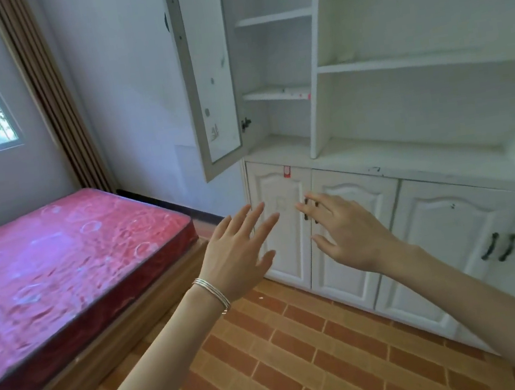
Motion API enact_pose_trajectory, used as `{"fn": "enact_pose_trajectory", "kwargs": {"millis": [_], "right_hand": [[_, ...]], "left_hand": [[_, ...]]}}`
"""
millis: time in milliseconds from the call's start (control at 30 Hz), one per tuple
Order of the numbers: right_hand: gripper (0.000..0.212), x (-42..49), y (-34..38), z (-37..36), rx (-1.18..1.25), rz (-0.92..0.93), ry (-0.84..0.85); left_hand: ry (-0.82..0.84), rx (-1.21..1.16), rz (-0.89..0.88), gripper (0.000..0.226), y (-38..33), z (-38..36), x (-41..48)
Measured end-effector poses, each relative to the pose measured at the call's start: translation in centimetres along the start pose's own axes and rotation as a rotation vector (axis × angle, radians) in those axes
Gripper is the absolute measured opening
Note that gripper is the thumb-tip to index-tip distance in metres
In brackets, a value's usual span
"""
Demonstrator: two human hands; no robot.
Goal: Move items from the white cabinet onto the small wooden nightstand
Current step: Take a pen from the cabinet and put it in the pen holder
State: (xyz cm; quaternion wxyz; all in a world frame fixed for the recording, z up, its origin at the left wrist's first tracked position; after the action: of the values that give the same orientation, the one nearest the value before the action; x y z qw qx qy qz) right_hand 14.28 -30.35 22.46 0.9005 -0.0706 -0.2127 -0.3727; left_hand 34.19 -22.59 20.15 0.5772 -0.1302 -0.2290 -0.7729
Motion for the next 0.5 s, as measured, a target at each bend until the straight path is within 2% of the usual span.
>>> {"fn": "enact_pose_trajectory", "kwargs": {"millis": [300, 500], "right_hand": [[0.061, 7.0, -10.5, -4.1, -0.05, -0.045, 0.08], [0.056, 13.6, -16.5, -5.8, -0.038, 0.002, 0.048]], "left_hand": [[0.063, -0.005, -0.002, 0.065, 2.3, -7.5, 9.4], [0.059, 0.03, 0.062, 0.066, 5.0, -10.5, 16.2]]}}
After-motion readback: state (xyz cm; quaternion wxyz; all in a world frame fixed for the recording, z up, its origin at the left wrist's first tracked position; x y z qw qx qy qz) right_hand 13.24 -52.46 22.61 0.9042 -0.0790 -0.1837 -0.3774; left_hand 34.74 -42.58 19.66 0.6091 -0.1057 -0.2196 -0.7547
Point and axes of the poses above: each hand's wrist, its own x-axis towards the middle knuckle, its own z-axis out of the back of the hand, y = z × x, the point moved 1 cm from there along x, towards the middle knuckle, and after that the axes turned 8 degrees about -z, right-handed, at the moved point
